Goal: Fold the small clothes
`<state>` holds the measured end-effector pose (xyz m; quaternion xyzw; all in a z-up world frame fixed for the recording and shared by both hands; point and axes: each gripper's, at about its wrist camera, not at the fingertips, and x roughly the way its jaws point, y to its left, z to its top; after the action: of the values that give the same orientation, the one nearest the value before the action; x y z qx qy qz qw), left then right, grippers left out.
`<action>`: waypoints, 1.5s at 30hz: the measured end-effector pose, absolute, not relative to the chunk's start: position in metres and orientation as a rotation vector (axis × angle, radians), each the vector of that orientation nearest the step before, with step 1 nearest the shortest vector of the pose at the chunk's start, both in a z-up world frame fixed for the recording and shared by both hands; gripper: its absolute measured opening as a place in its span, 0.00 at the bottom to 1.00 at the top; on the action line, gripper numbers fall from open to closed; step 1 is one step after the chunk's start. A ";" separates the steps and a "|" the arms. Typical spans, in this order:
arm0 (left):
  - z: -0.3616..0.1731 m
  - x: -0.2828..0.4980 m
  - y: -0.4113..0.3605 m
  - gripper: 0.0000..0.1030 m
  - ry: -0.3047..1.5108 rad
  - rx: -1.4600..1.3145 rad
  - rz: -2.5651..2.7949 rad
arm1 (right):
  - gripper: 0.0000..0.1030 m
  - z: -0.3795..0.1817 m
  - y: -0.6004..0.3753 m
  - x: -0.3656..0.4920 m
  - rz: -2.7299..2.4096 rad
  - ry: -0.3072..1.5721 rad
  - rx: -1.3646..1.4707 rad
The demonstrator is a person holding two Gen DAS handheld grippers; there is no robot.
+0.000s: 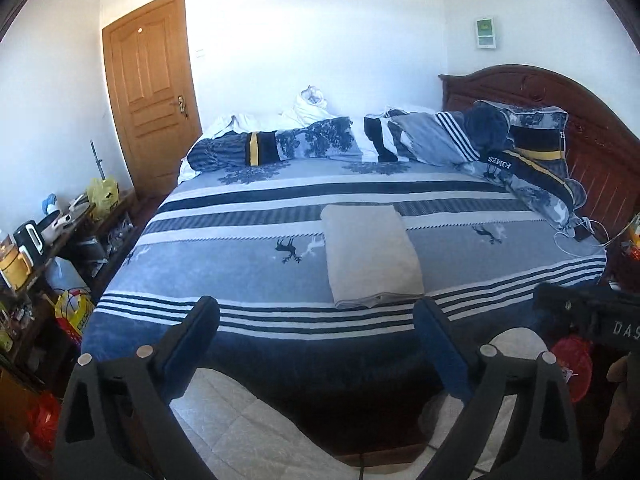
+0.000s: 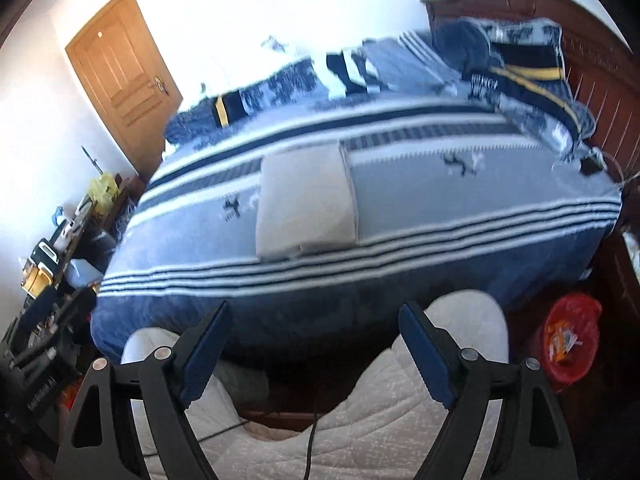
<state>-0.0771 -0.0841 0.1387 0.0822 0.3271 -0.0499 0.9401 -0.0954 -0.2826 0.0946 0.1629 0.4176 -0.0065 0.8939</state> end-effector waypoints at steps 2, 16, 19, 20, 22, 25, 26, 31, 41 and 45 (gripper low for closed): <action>0.145 -0.079 -0.085 0.96 0.659 0.174 -0.093 | 0.86 0.109 -0.279 -0.101 -0.010 0.828 0.320; 0.154 -0.083 -0.080 0.97 0.640 0.161 -0.034 | 0.88 0.152 -0.259 -0.116 -0.032 0.704 0.191; 0.153 -0.083 -0.079 0.97 0.646 0.154 -0.035 | 0.88 0.149 -0.257 -0.112 -0.028 0.716 0.184; 0.153 -0.083 -0.078 0.97 0.644 0.153 -0.032 | 0.88 0.148 -0.257 -0.111 -0.027 0.718 0.184; 0.153 -0.083 -0.076 0.97 0.642 0.148 -0.032 | 0.88 0.147 -0.256 -0.109 -0.027 0.722 0.181; 0.153 -0.083 -0.074 0.97 0.643 0.142 -0.036 | 0.88 0.147 -0.253 -0.109 -0.028 0.724 0.166; 0.152 -0.083 -0.075 0.97 0.645 0.143 -0.037 | 0.88 0.146 -0.252 -0.109 -0.027 0.723 0.160; 0.152 -0.086 -0.074 0.97 0.642 0.148 -0.039 | 0.88 0.145 -0.249 -0.109 -0.031 0.717 0.134; 0.152 -0.084 -0.074 0.97 0.649 0.158 -0.047 | 0.88 0.142 -0.250 -0.108 -0.044 0.721 0.124; 0.151 -0.082 -0.074 0.97 0.651 0.160 -0.055 | 0.88 0.141 -0.249 -0.109 -0.048 0.727 0.121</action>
<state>-0.0823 -0.0739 0.1514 0.0786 0.3194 -0.0271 0.9440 -0.1086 -0.2490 0.1414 0.0591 0.3555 -0.0236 0.9325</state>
